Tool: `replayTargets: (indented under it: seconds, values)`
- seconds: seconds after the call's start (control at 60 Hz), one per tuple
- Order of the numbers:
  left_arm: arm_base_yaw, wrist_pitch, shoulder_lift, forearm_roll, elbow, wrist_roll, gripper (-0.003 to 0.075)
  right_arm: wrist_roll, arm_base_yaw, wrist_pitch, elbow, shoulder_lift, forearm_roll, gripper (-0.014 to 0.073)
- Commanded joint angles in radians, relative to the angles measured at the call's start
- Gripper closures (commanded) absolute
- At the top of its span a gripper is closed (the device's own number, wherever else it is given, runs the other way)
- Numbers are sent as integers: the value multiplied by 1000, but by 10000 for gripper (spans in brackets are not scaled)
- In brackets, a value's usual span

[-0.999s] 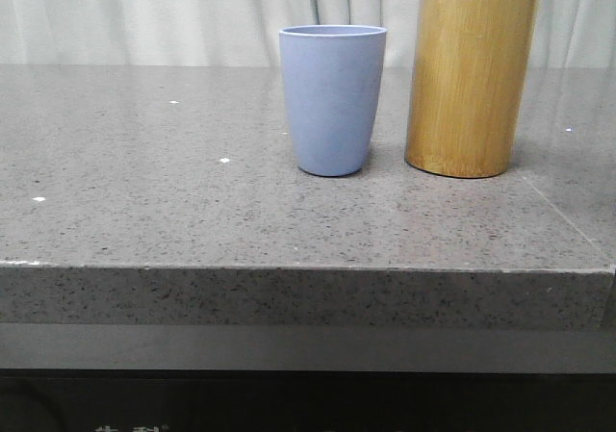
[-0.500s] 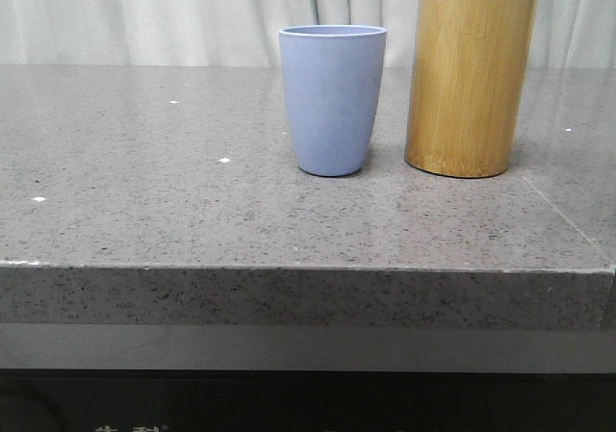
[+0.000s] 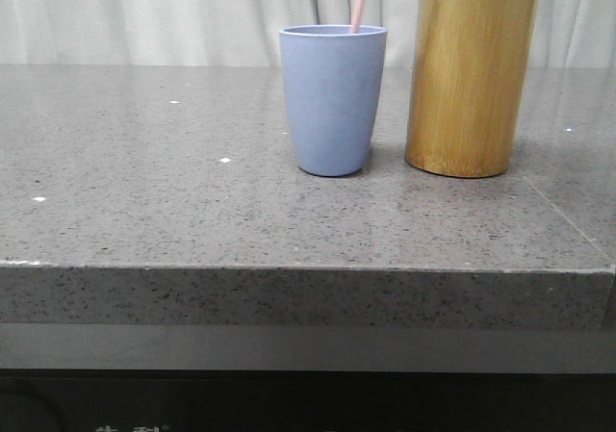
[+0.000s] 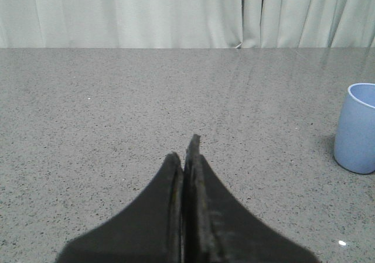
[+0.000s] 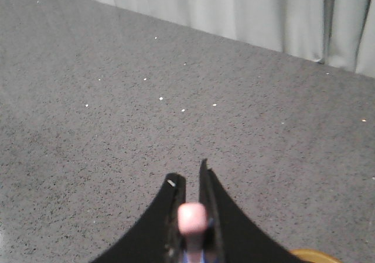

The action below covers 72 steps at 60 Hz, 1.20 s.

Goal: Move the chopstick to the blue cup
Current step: 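Lower the pink chopstick into the blue cup with the right gripper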

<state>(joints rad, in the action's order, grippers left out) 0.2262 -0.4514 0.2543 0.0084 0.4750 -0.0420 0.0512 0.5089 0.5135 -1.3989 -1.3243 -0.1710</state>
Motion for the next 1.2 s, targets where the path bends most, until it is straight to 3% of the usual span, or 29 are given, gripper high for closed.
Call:
replayTargets:
  seconds: [0.0, 0.483, 0.583, 0.783, 0.883, 1.182]
  values:
    - [-4, 78, 10, -8, 29, -2, 739, 3, 10, -116, -30, -5, -8, 665]
    - [-4, 78, 10, -8, 29, -2, 739, 3, 16, -108, -30, -126, -8, 657]
    - [-4, 78, 10, -8, 25, -2, 739, 3, 16, -106, -30, -129, -9, 597]
    - [-4, 78, 10, -8, 13, -2, 739, 3, 16, -107, -30, -128, -9, 374]
    - [-4, 80, 10, -8, 13, -2, 739, 3, 16, -107, -30, -128, -9, 307]
    - [-4, 85, 10, -8, 13, -2, 739, 3, 5, -115, -30, -67, 15, 295]
